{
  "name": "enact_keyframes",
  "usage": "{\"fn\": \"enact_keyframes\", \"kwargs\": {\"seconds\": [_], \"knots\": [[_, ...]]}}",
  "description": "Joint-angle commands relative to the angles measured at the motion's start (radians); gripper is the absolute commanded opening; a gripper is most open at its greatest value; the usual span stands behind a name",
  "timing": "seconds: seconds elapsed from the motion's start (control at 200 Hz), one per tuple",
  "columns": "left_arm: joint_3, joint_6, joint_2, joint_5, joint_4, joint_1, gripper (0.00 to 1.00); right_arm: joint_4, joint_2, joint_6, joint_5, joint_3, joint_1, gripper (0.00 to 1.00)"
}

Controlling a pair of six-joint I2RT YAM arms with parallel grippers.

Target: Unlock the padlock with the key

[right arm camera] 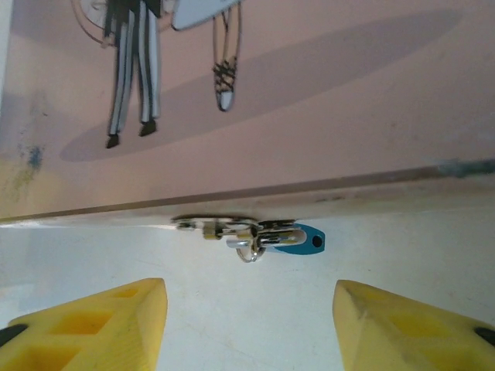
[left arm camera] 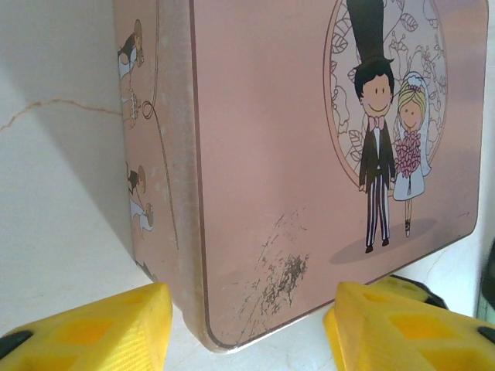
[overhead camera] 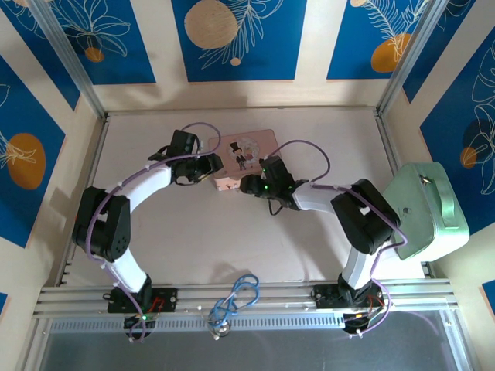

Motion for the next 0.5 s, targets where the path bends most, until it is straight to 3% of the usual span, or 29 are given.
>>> {"fn": "enact_keyframes", "kwargs": {"seconds": [0.0,0.495], "knots": [[0.02,0.02,0.018,0.005,-0.054,0.021,0.54,0.018,0.032,-0.037,-0.01,0.024,0.008,0.57],[0.011,0.048,0.002,0.013,-0.091,0.028,0.44,-0.029,0.124,-0.126,0.062,0.09,0.019,0.53]]}}
